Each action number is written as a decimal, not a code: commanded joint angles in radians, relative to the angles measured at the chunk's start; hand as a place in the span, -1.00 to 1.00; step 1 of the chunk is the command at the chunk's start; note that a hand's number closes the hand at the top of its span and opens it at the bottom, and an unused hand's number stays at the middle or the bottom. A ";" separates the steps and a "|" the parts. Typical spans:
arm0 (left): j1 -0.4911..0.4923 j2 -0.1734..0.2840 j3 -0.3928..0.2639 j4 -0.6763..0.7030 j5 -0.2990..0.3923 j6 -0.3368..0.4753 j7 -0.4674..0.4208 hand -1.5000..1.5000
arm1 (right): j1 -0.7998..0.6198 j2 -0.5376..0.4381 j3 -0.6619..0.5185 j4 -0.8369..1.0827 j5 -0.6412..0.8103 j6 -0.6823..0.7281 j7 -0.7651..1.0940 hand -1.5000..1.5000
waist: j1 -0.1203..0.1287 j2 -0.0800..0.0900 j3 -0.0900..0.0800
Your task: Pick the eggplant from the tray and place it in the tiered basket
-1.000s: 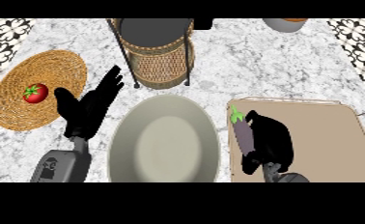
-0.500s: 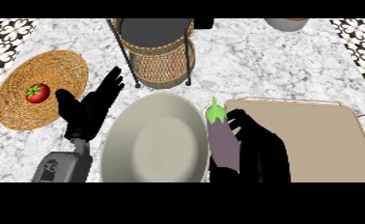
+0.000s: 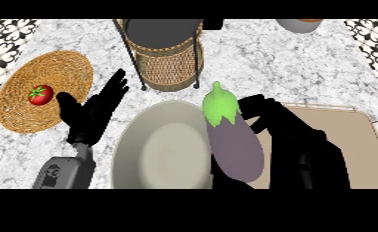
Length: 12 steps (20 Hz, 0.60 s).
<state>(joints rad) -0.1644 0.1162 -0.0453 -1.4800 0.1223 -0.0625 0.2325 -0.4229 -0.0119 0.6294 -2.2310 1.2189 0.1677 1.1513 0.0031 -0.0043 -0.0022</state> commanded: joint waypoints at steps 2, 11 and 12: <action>-0.054 -0.020 -0.018 -0.012 -0.013 0.022 0.052 0.00 | -0.268 0.011 -0.061 0.063 -0.059 0.165 0.226 1.00 | 0.006 0.000 -0.001; 0.023 -0.001 -0.016 0.002 -0.004 -0.028 -0.012 0.00 | -0.570 0.011 -0.330 0.357 -0.234 0.217 0.158 1.00 | 0.020 0.001 -0.001; -0.012 -0.020 -0.019 0.020 -0.017 -0.002 -0.001 0.00 | -0.598 0.011 -0.369 0.454 -0.225 0.155 0.117 1.00 | 0.022 0.007 -0.001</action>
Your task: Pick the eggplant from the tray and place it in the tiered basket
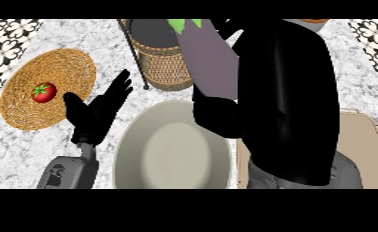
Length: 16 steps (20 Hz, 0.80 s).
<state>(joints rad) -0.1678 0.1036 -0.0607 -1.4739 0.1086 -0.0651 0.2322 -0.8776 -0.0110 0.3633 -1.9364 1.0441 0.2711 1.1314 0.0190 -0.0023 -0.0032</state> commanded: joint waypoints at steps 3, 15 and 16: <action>-0.021 0.009 0.011 0.014 0.002 -0.011 -0.005 0.00 | -0.217 0.010 -0.137 0.307 -0.071 -0.071 0.129 1.00 | 0.016 0.007 0.001; -0.035 -0.027 -0.005 0.038 -0.010 -0.003 -0.023 0.00 | -0.448 0.011 -0.263 0.901 -0.129 -0.432 -0.123 1.00 | 0.030 0.017 0.001; -0.037 -0.032 -0.017 -0.012 -0.003 0.004 0.035 0.00 | -0.453 0.011 -0.236 0.941 -0.145 -0.476 -0.111 1.00 | 0.036 0.014 0.002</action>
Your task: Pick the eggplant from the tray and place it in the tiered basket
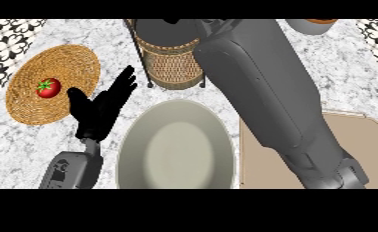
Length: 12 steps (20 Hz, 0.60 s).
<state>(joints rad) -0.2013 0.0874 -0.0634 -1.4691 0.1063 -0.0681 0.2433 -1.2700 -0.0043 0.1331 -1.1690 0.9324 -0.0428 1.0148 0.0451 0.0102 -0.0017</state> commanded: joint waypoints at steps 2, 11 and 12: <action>-0.020 -0.017 0.000 0.027 -0.017 0.016 -0.018 0.00 | -0.080 0.004 0.007 0.269 -0.054 -0.222 -0.037 1.00 | 0.003 0.003 0.000; -0.071 -0.031 -0.030 0.045 -0.015 -0.015 -0.003 0.00 | -0.098 0.004 -0.071 0.441 -0.323 -0.526 -0.237 -1.00 | 0.059 0.022 0.000; -0.079 -0.005 -0.017 0.028 -0.010 -0.027 0.012 0.00 | -0.070 0.004 -0.052 0.457 -0.361 -0.554 -0.297 -1.00 | 0.071 0.024 0.000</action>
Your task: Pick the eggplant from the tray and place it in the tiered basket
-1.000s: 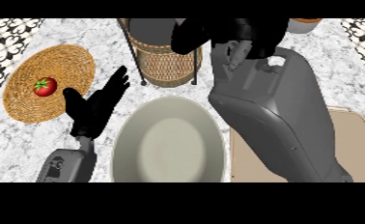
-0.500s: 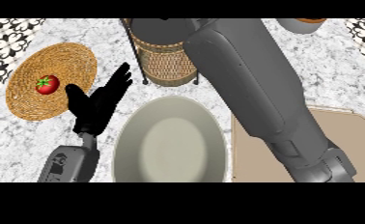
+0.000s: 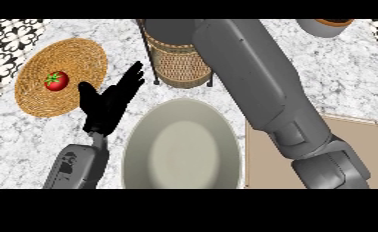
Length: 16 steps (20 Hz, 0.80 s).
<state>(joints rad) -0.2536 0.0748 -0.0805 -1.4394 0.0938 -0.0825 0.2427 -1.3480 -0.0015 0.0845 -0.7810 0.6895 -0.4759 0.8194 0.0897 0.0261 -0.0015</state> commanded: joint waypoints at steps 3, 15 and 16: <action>-0.030 -0.005 -0.010 0.013 -0.007 -0.008 0.000 0.00 | -0.043 0.002 -0.025 0.125 -0.204 -0.127 -0.210 -1.00 | 0.033 0.011 0.000; -0.006 -0.004 -0.009 -0.008 -0.006 -0.009 0.015 0.00 | -0.168 0.002 0.024 0.306 -0.266 -0.460 -0.371 -1.00 | 0.013 -0.004 -0.001; -0.034 0.014 0.034 0.026 0.010 -0.009 0.012 0.00 | -0.143 0.002 0.006 0.293 -0.300 -0.476 -0.389 -1.00 | -0.006 -0.005 -0.001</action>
<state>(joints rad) -0.2792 0.0710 -0.0793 -1.4288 0.0914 -0.0886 0.2528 -1.4787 -0.0004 0.0980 -0.5202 0.4195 -0.8433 0.4501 0.1080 0.0268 -0.0026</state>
